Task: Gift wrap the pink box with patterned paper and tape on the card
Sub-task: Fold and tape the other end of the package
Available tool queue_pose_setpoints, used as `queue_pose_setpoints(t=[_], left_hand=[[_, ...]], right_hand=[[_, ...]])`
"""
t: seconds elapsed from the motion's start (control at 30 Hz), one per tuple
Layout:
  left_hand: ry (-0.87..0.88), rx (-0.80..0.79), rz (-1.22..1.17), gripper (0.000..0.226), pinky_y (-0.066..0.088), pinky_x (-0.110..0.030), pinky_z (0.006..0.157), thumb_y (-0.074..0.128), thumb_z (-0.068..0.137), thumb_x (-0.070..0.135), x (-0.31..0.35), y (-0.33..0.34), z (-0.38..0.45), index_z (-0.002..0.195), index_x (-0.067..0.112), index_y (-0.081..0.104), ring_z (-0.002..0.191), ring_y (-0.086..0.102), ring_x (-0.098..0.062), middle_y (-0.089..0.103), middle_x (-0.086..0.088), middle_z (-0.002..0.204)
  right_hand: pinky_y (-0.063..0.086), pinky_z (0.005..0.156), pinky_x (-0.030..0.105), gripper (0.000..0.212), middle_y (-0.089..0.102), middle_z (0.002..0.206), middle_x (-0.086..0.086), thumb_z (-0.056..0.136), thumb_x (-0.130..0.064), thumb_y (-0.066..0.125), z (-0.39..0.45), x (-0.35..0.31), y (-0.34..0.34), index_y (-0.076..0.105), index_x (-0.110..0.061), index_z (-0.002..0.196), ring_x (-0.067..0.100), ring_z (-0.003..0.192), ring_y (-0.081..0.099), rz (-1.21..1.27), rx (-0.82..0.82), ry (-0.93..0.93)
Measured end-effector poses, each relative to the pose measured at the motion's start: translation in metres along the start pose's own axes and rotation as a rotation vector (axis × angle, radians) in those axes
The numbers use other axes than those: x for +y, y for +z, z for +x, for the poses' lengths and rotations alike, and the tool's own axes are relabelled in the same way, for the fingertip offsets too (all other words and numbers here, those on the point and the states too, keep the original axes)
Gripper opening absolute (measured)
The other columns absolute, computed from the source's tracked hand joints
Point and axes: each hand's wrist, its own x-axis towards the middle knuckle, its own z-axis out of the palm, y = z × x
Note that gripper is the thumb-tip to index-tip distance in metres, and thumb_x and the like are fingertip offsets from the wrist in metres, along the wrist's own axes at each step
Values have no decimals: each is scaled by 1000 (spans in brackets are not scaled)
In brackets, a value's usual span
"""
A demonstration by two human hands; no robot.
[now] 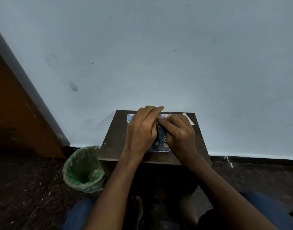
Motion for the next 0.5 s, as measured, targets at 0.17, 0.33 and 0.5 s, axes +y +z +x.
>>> queue_pose_setpoints(t=[0.17,0.33,0.5], left_hand=[[-93,-206,-116,41,50,-33,102,44,113,31,7,9,34,151,23,56,129,58,-15,62,5,143],[-98,-370,38,72,41,-39,111,3,109,60,0,22,29,167,30,32,140,55,-17,44,1,167],[-158,-417,89,67,36,-31,108,9,109,58,1,23,33,161,34,45,134,57,-11,64,11,148]], right_hand=[[46,67,34,27,68,85,8,91,12,54,1,2,3,77,-1,88,28,78,57,18,17,40],[34,63,24,24,67,80,4,85,15,61,6,3,5,74,-3,75,22,73,55,85,-8,135],[55,86,26,32,80,94,2,84,21,60,23,20,-25,81,-3,84,20,96,75,633,-160,417]])
